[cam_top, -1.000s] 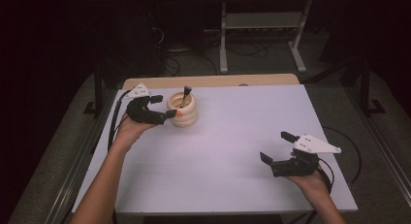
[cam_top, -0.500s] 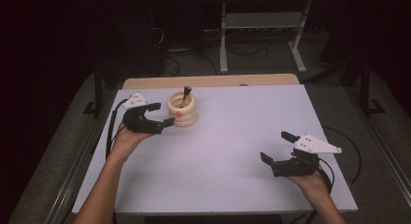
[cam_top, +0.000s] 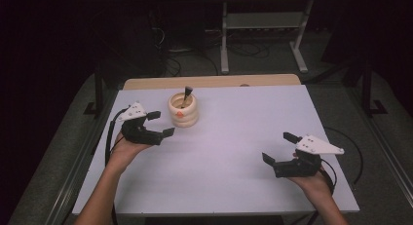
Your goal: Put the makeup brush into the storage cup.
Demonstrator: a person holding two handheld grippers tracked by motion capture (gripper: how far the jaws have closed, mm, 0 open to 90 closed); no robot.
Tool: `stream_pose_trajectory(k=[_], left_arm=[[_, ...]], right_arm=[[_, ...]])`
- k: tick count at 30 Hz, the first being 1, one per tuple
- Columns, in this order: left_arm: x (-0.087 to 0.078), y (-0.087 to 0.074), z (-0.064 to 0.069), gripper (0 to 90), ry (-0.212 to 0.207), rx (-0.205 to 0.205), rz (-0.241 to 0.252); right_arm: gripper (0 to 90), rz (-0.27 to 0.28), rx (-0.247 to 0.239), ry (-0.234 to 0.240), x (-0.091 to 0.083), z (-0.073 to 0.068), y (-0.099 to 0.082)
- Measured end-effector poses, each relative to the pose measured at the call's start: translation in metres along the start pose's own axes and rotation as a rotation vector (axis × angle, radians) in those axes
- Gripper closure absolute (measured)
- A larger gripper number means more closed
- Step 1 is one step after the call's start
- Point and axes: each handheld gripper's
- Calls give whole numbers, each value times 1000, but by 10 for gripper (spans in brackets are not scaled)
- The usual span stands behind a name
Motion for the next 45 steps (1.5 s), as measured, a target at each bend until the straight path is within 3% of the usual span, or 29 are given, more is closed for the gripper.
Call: stream_pose_trajectory(k=[30, 45], left_arm=[[-26, -43, 25, 120, -22, -7, 26], [-44, -60, 31, 119, -16, -9, 75]], right_arm=[[0, -4, 7, 5, 0, 0, 0], [0, -11, 3, 5, 1, 0, -4]])
Point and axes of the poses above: each handheld gripper's, and its own axes: x roughly forward along the jaws, y roughly out of its top, z roughly to its right, and after that the axes turned 14 degrees about -x, right-handed
